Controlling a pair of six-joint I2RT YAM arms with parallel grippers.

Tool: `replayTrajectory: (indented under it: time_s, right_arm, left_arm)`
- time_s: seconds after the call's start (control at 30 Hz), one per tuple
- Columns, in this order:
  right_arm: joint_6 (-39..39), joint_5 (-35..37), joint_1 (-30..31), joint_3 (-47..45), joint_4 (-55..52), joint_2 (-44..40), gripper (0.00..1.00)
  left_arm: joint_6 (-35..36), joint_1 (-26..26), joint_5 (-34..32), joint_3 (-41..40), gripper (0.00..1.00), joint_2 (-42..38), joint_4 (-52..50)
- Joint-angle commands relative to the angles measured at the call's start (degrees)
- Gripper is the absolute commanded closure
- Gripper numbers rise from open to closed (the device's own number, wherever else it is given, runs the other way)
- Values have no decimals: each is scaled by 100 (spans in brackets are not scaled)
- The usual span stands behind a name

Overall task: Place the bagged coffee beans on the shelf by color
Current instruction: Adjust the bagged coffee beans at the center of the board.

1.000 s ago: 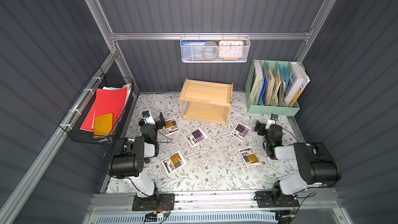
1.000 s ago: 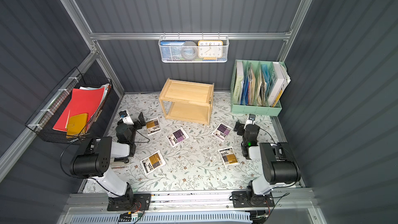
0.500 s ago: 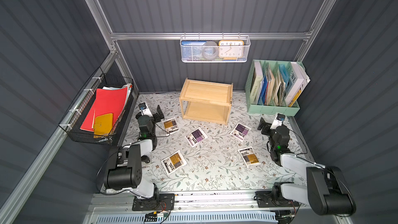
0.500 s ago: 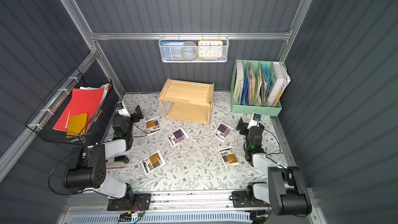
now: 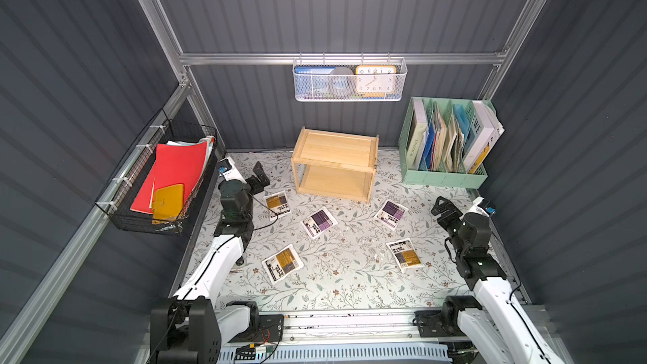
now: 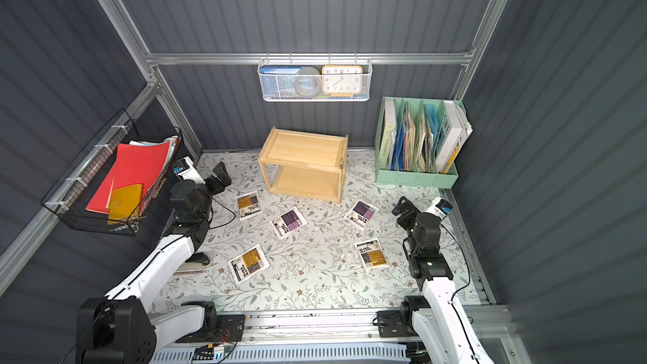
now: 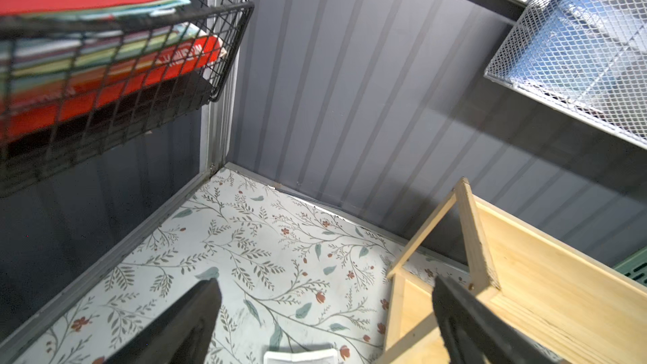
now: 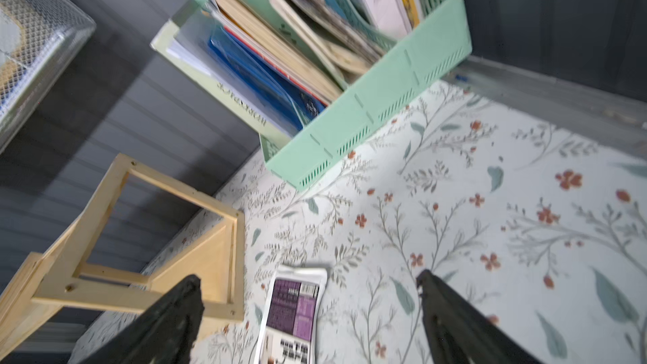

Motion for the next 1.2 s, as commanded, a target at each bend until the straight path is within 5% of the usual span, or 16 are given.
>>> replayTrajectory:
  time_s: [0.0, 0.23, 0.5, 0.9, 1.17]
  right_arm:
    - [439, -951, -4, 368, -1566, 136, 1]
    - [475, -2316, 5, 460, -3073, 576, 1]
    - [268, -1768, 1, 190, -3860, 434, 1]
    - [324, -2469, 227, -57, -3506, 1054, 1]
    - [965, -2205, 1453, 25, -2617, 1863, 2]
  left_arm:
    - [-675, -266, 131, 78, 0, -236, -1023]
    - [-1143, -855, 678, 61, 0, -471, -1859]
    - [-1279, -1391, 1068, -8, 0, -501, -2516]
    - [-1784, -2530, 927, -174, 0, -29, -2168]
    - [-1975, -3167, 702, 5, 0, 518, -1978]
